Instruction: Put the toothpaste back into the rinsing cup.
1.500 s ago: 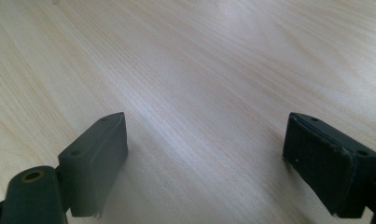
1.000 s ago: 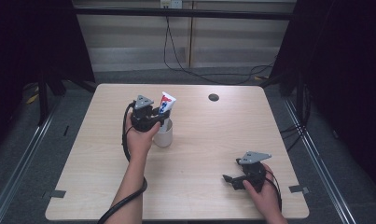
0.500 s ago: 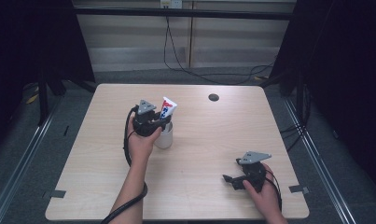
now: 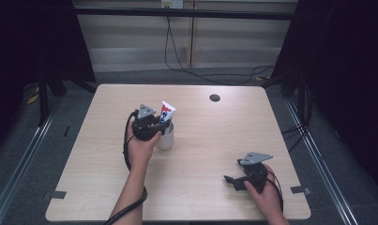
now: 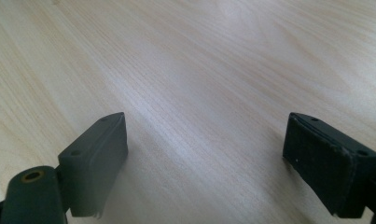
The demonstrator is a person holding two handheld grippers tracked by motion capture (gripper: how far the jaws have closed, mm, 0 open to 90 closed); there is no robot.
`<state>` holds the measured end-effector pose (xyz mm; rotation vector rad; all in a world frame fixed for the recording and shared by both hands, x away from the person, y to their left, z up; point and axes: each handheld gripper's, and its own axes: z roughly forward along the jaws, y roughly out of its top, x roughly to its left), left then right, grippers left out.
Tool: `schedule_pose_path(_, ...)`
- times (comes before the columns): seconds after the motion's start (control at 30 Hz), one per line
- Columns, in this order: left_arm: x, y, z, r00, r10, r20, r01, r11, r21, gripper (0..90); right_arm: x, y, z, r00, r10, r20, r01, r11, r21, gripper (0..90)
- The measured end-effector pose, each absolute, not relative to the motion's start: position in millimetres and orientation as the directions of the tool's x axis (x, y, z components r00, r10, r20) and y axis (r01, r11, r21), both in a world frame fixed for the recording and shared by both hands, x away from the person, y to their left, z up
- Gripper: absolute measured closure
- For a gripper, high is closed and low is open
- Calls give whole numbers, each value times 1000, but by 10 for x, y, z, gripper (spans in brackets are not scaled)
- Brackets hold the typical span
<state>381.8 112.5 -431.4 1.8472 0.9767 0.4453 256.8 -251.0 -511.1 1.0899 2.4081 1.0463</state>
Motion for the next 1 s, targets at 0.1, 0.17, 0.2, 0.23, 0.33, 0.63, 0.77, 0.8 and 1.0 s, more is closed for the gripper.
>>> schedule_pose_path(0.1,3809,1130,-4338,609,785,-114,434,-209,876,604,2568,-2510,-5111,-668,743,27,527,448,723,136)
schedule_pose_path(0.17,3807,1131,-4346,610,784,-115,435,-209,876,603,2568,-2510,-5111,-668,744,27,527,448,723,136)
schedule_pose_path(0.2,3806,1132,-4349,610,784,-115,436,-210,875,603,2568,-2510,-5111,-668,744,27,527,447,723,136)
schedule_pose_path(0.23,3804,1136,-4353,609,785,-115,437,-211,874,603,2568,-2510,-5111,-668,744,27,527,448,723,136)
schedule_pose_path(0.33,3800,1142,-4369,609,785,-115,440,-214,872,602,2568,-2510,-5111,-668,743,27,527,447,723,136)
schedule_pose_path(0.63,3781,1162,-4411,606,788,-112,449,-222,866,600,2568,-2510,-5111,-668,744,27,527,447,723,136)
schedule_pose_path(0.77,3770,1160,-4433,605,789,-105,451,-231,862,600,2568,-2510,-5111,-668,743,27,527,448,723,136)
schedule_pose_path(0.8,3769,1159,-4435,606,789,-104,451,-233,861,599,2568,-2510,-5111,-668,744,27,527,447,723,136)
schedule_pose_path(1.0,3765,1169,-4456,601,793,-106,458,-233,858,597,2568,-2510,-5111,-668,744,27,527,447,723,136)
